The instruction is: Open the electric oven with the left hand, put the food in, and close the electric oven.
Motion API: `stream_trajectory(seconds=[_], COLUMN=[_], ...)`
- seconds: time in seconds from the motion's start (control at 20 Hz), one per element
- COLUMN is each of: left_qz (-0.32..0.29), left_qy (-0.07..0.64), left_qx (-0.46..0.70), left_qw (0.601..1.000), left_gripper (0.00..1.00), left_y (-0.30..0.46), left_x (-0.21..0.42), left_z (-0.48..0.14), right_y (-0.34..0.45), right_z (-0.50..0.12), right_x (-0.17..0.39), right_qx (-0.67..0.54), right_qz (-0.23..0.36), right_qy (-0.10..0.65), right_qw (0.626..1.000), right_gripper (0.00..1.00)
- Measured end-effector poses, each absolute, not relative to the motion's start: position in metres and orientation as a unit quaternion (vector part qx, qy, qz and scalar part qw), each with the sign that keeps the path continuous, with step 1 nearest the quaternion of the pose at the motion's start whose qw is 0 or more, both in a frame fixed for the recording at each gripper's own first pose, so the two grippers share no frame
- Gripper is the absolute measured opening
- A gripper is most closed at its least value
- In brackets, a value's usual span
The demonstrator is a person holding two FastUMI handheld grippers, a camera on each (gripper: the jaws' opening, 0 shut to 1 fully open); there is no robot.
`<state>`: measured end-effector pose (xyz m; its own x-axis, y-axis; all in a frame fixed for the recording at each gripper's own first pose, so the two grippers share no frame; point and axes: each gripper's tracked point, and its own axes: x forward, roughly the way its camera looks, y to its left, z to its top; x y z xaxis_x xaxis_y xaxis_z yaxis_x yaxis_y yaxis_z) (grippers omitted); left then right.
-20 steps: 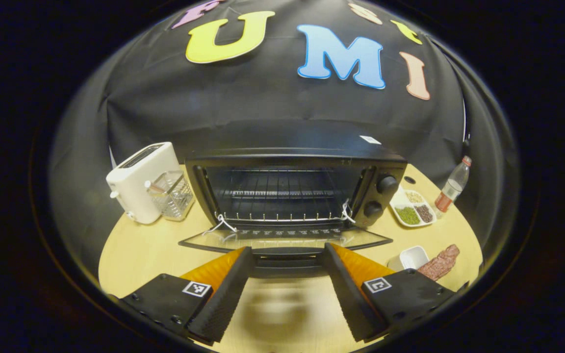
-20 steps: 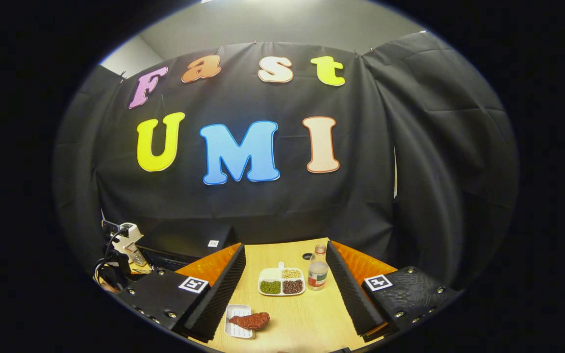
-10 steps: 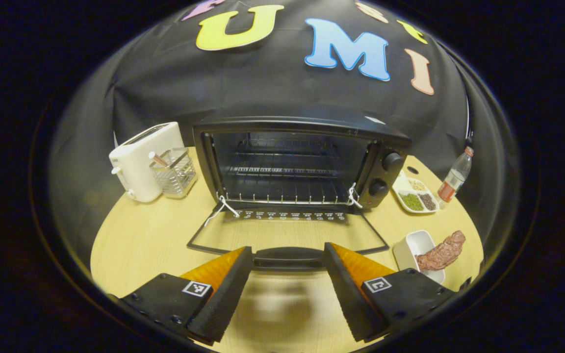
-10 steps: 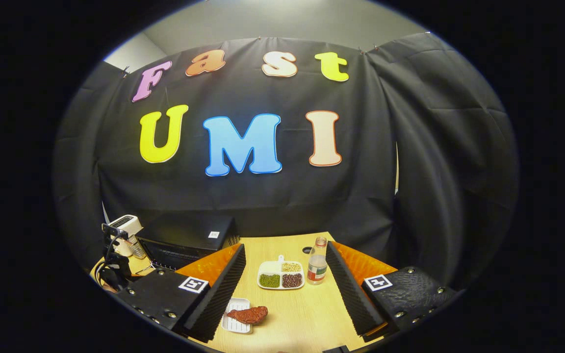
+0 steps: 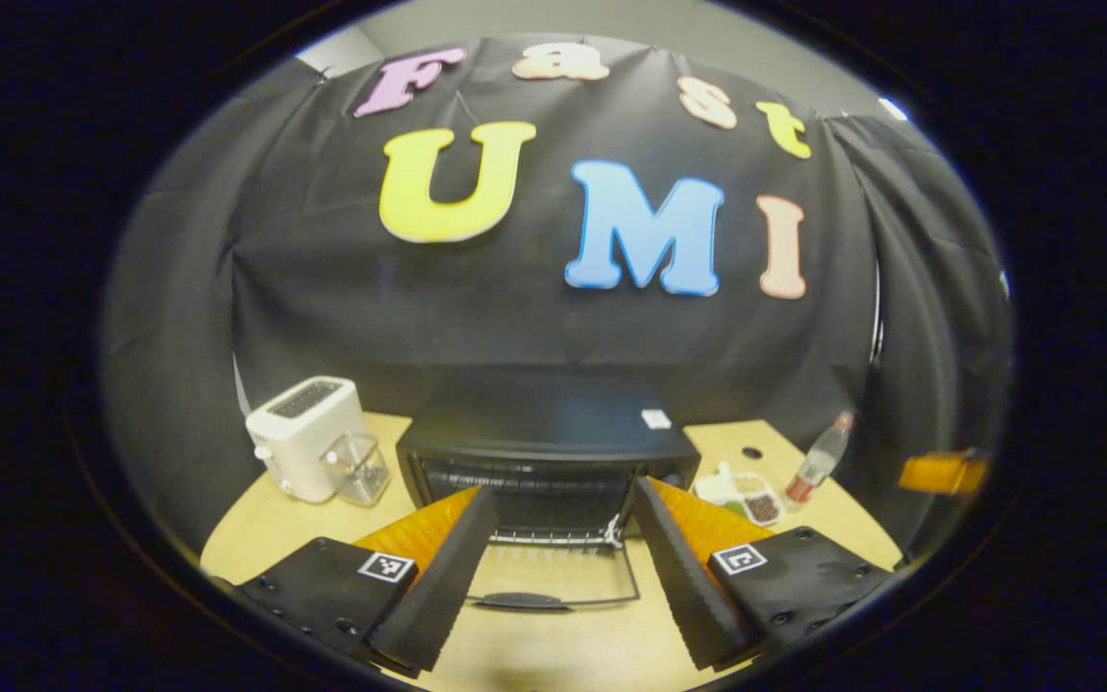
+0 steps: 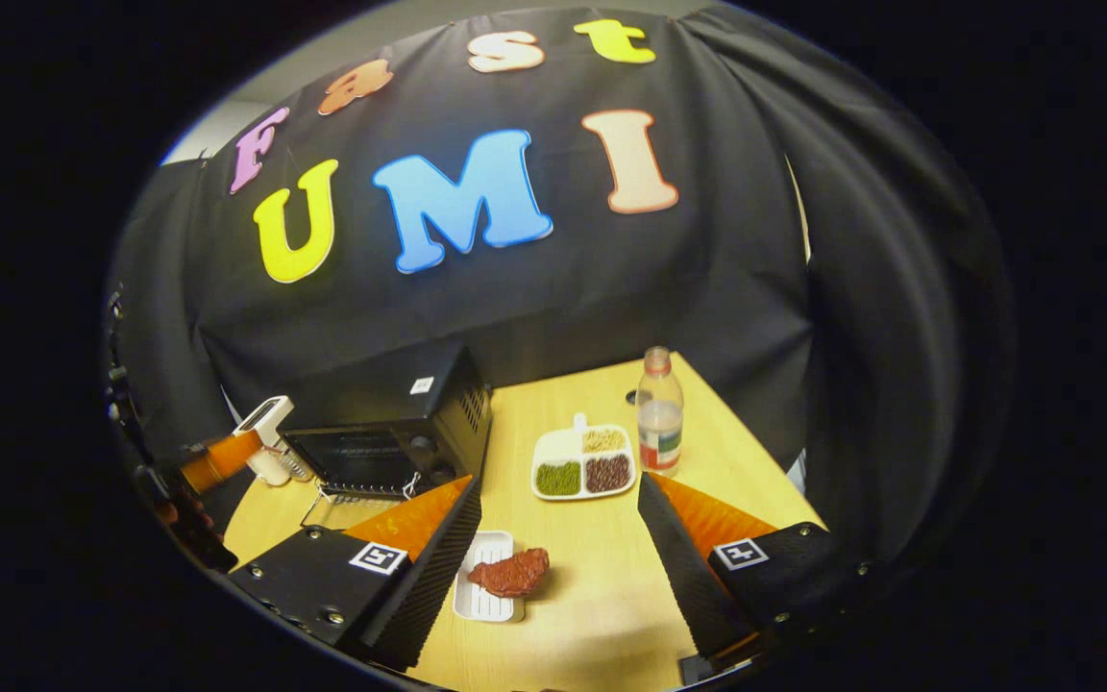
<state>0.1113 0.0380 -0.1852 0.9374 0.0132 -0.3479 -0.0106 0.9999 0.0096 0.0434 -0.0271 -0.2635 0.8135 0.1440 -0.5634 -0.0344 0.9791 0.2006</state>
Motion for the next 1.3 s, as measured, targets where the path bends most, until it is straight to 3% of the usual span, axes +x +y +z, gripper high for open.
stream_trajectory(seconds=[0.1, 0.4, 0.8, 0.85, 1.0, 1.05, 1.1, 1.15, 1.3], left_qz=[0.012, 0.031, 0.073, 0.081, 0.109, 0.118, 0.125, 0.13, 0.13], left_qy=[0.134, 0.055, 0.062, 0.066, 0.07, 0.072, 0.075, 0.078, 0.081], left_qx=[0.002, 0.001, 0.023, 0.022, 0.017, 0.015, 0.014, 0.012, 0.008], left_qw=[0.991, 0.998, 0.995, 0.994, 0.991, 0.99, 0.989, 0.988, 0.988], left_gripper=[0.97, 1.0, 1.0, 1.0, 1.0, 1.0, 1.0, 1.0, 0.99], left_y=[0.037, 0.038, 0.043, 0.045, 0.054, 0.056, 0.056, 0.056, 0.05], left_x=[0.108, 0.1, 0.077, 0.075, 0.067, 0.065, 0.062, 0.059, 0.055], left_z=[-0.133, -0.023, -0.018, -0.022, -0.022, -0.023, -0.025, -0.027, -0.03], right_y=[-0.026, -0.011, 0.021, 0.028, 0.037, 0.04, 0.042, 0.043, 0.047], right_z=[-0.294, -0.367, -0.423, -0.429, -0.43, -0.435, -0.426, -0.427, -0.423], right_x=[0.044, 0.031, 0.026, 0.026, 0.023, 0.025, 0.025, 0.024, 0.025], right_qx=[0.108, 0.134, 0.255, 0.272, 0.303, 0.311, 0.326, 0.333, 0.366], right_qz=[0.057, 0.101, 0.138, 0.142, 0.155, 0.16, 0.164, 0.168, 0.188], right_qy=[0.334, 0.405, 0.485, 0.491, 0.509, 0.511, 0.514, 0.52, 0.518], right_qw=[0.935, 0.899, 0.825, 0.815, 0.791, 0.785, 0.776, 0.769, 0.75], right_gripper=[1.0, 0.96, 0.96, 0.84, 0.67, 0.36, 0.41, 0.22, 0.13])
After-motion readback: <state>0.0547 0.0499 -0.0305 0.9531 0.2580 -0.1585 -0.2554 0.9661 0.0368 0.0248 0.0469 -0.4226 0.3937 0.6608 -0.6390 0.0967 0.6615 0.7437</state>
